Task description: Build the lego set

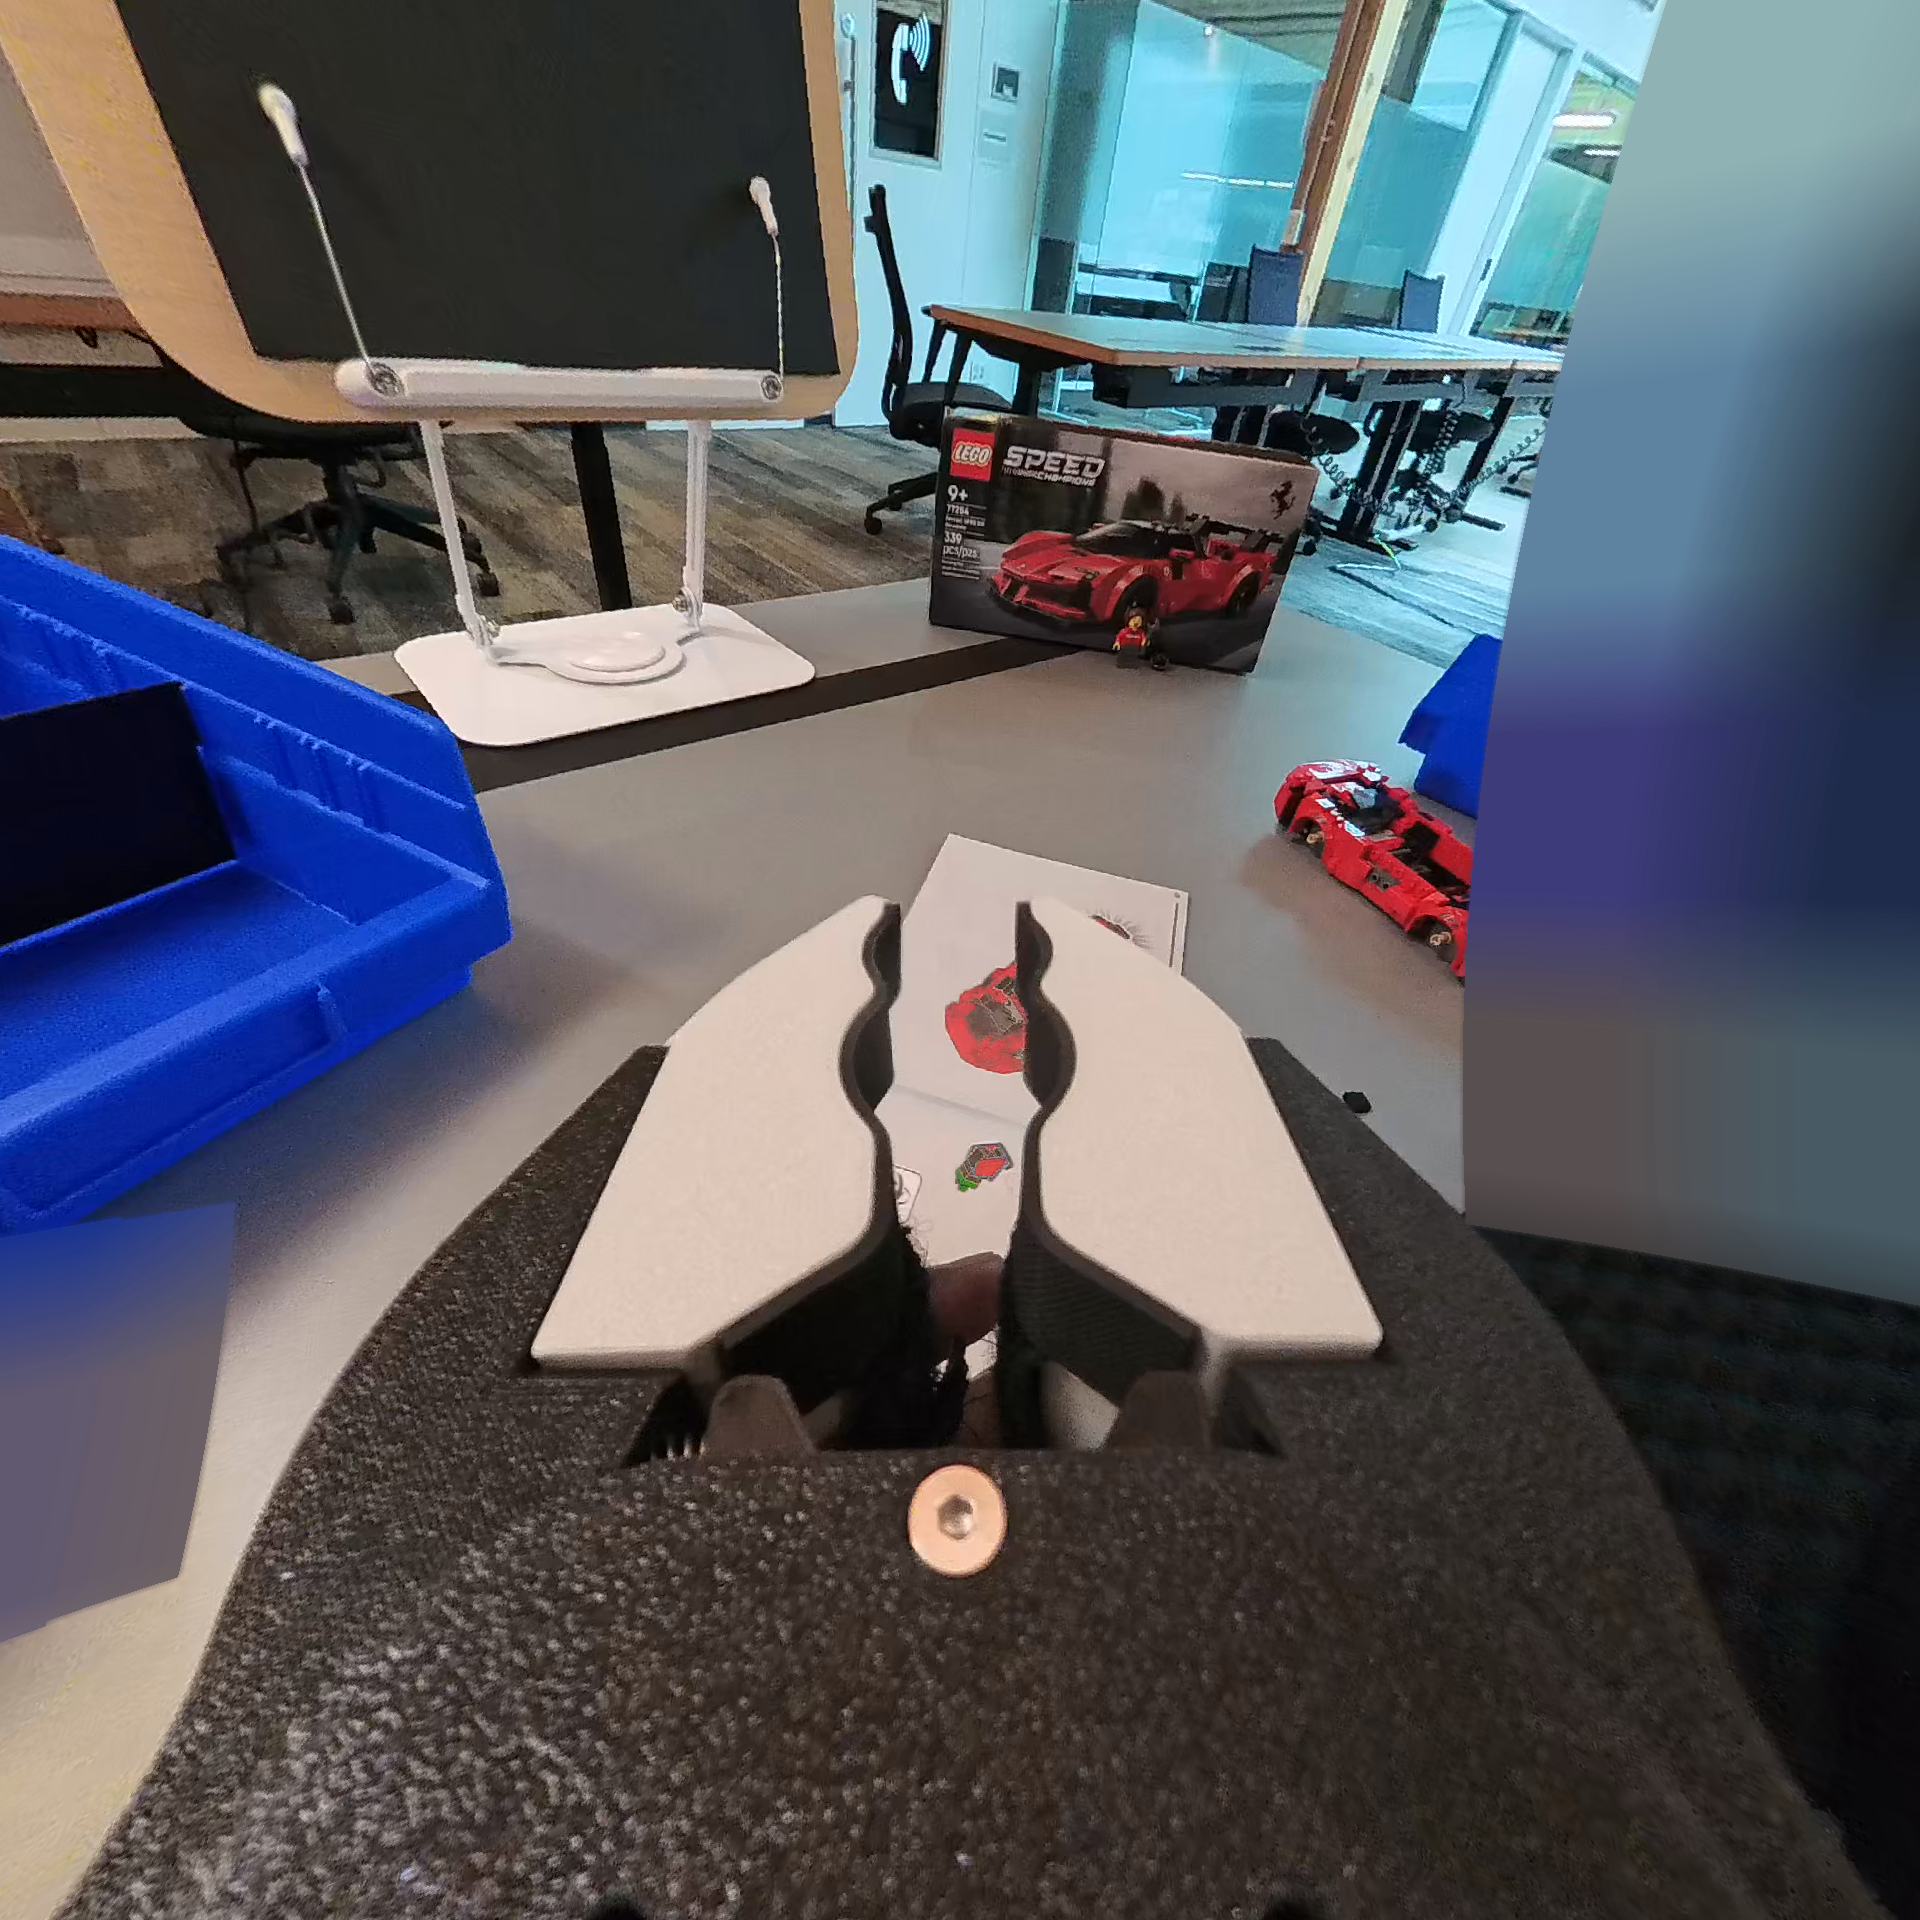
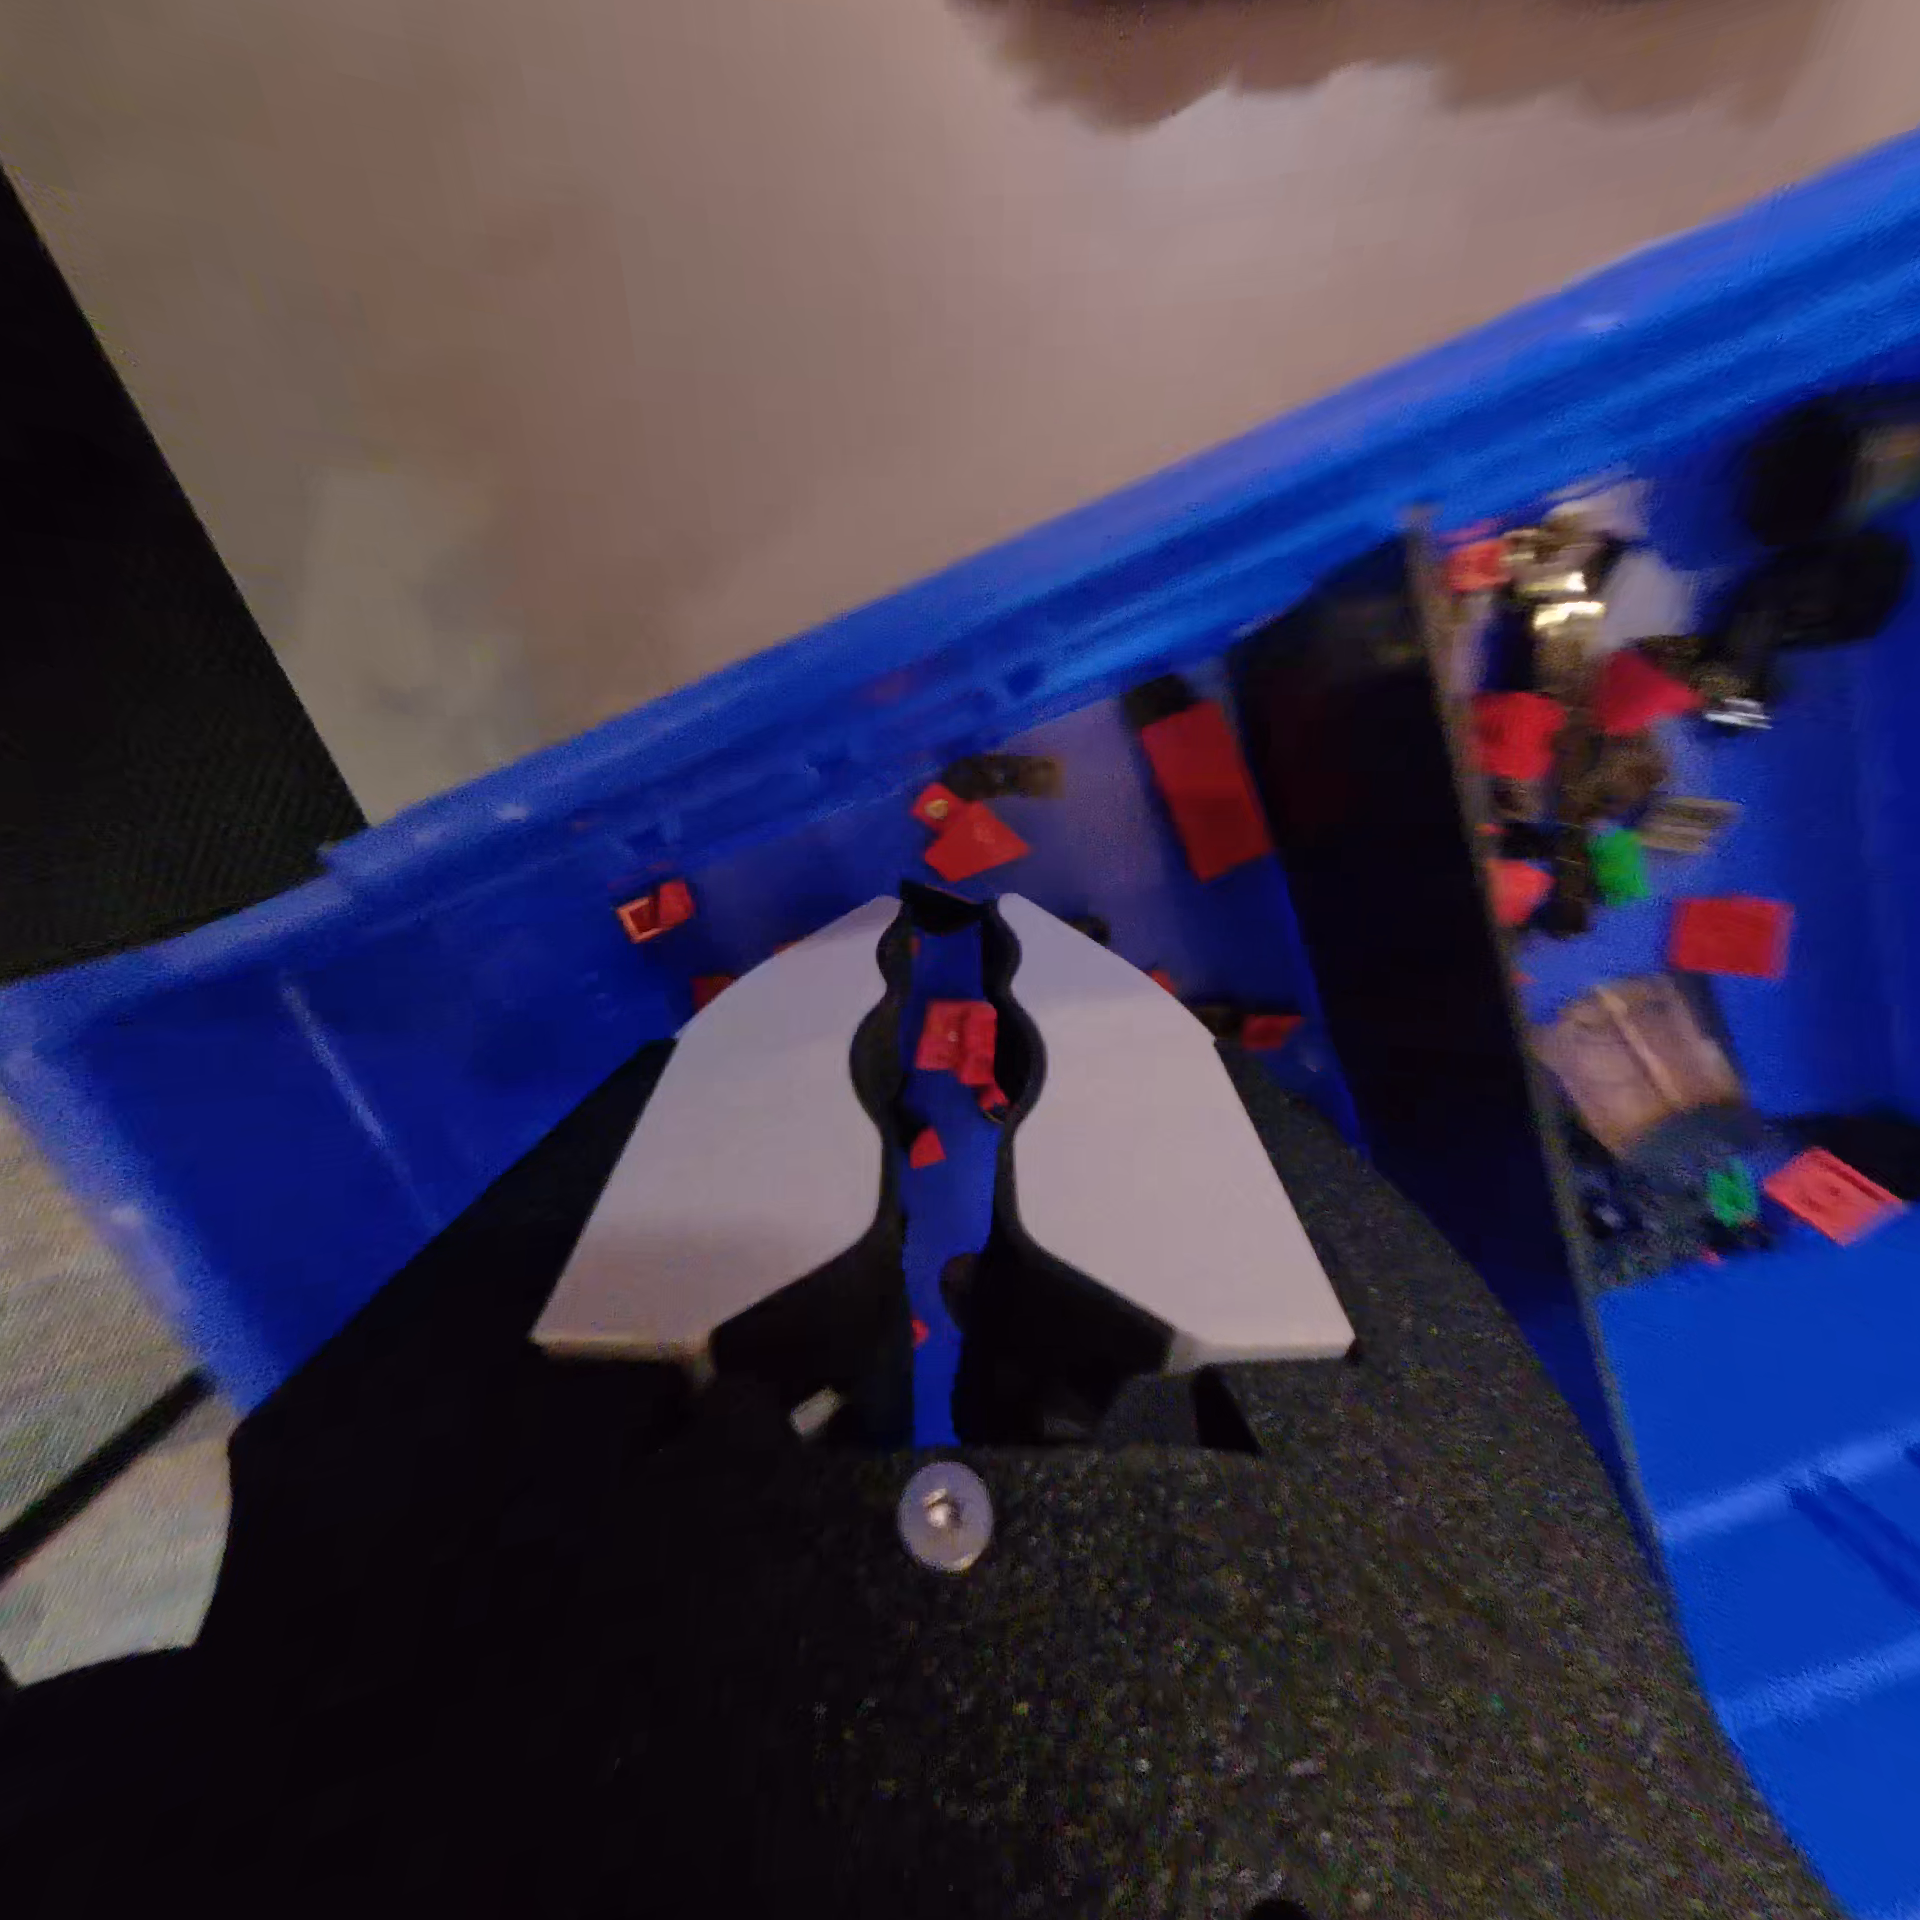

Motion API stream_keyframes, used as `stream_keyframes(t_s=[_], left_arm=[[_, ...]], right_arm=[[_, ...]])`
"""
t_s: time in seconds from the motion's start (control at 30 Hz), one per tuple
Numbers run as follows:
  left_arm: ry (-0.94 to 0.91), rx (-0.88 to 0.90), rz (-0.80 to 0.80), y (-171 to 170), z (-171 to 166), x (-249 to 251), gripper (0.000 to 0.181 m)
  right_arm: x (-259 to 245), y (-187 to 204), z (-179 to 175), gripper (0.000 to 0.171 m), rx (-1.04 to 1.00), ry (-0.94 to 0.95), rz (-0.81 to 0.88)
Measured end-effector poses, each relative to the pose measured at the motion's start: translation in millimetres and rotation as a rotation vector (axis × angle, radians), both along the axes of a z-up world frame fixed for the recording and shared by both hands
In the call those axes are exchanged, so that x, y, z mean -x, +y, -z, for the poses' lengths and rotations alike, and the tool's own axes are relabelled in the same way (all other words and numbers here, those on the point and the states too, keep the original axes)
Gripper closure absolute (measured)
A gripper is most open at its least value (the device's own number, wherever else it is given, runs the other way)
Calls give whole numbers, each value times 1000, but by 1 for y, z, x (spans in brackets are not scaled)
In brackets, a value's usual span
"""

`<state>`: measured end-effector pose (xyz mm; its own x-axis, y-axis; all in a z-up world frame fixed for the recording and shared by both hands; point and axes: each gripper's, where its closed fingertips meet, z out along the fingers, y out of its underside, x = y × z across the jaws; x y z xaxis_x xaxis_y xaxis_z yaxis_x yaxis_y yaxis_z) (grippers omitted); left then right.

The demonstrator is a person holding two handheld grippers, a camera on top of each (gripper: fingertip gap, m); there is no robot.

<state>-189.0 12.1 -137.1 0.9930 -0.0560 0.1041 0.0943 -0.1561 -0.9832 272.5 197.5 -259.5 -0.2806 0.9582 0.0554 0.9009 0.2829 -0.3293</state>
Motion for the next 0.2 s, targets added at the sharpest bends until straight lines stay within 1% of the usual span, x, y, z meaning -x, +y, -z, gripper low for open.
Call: stream_keyframes(t_s=[0.07,0.1,0.2], left_arm=[[3,-24,-6,-3,-3,0,161],[0,-39,-9,-3,-5,0,161],[-13,-85,29,4,-5,-12,161]], right_arm=[[7,11,-31,158,-45,142,59],[14,13,-53,158,-58,258,87],[52,-2,-135,159,45,719,137]])
